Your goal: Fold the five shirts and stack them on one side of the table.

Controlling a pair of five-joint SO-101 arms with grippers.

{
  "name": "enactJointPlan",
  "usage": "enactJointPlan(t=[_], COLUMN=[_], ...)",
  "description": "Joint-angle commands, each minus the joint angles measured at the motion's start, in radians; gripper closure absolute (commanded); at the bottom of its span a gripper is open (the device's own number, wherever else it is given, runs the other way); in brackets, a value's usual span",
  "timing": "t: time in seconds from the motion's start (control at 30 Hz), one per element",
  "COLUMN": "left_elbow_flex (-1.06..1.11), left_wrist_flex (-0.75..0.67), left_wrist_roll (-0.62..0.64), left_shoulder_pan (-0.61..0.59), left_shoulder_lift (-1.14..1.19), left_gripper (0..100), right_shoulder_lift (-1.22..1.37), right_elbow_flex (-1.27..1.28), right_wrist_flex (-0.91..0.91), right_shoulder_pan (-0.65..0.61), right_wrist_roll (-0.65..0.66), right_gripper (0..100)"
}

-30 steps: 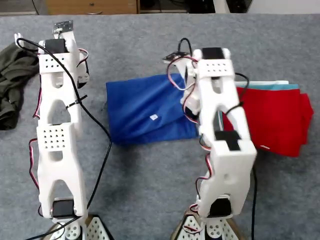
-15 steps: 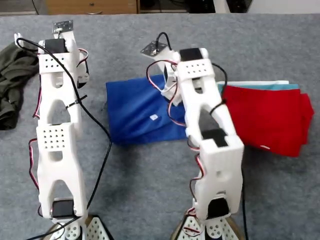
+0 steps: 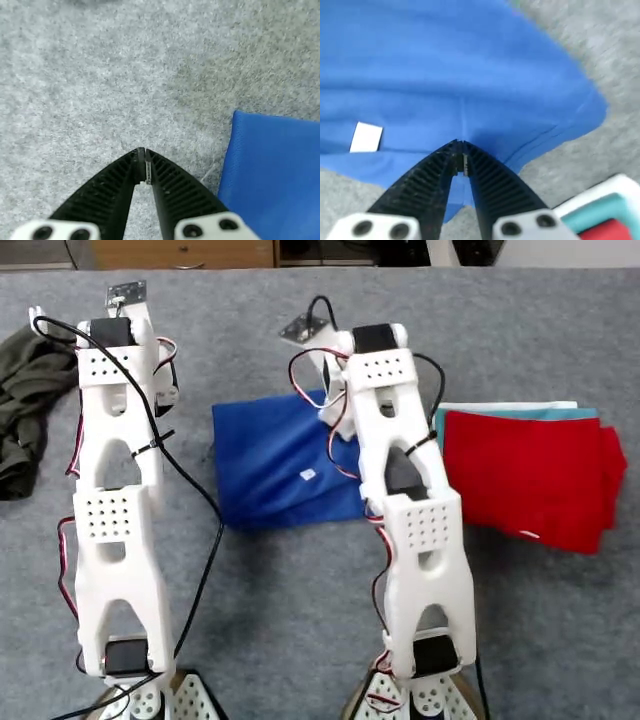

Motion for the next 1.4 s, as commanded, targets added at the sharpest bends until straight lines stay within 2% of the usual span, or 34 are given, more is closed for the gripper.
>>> enactJointPlan(t=[0.0, 0.2, 0.5, 0.73, 0.9, 1.03, 1.2, 1.37], left_elbow_flex=[-0.054, -0.054, -0.054, -0.054, -0.054, -0.054, -0.054, -0.054], left_wrist_flex=[0.009, 0.009, 0.009, 0.009, 0.009, 0.009, 0.009, 0.009], left_wrist_roll=[-0.011, -0.011, -0.011, -0.011, -0.011, -0.011, -0.011, -0.011], left_shoulder_pan=[0.000, -0.003, -0.002, -0.002, -0.002, -0.002, 0.000, 0.000], left_shoulder_lift=[-0.016, -0.016, -0.016, -0.016, -0.016, -0.016, -0.016, -0.016], left_gripper=[98, 98, 98, 98, 98, 98, 98, 98], right_shoulder_lift=[0.016, -0.038, -0.338, -0.555, -0.628, -0.656, -0.720, -0.633], right_elbow_flex=[-0.054, 0.065, 0.526, 0.886, 1.059, 1.058, 0.969, 0.947], right_wrist_flex=[0.055, 0.058, 0.029, -0.107, -0.249, -0.258, -0.270, -0.400], right_shoulder_pan=[0.008, 0.071, 0.096, 0.097, 0.162, 0.185, 0.137, 0.111], right_wrist_roll=[-0.008, -0.008, 0.026, 0.044, 0.066, 0.063, 0.052, -0.037], right_gripper=[99.6, 99.6, 99.6, 99.6, 99.6, 99.6, 99.6, 99.5])
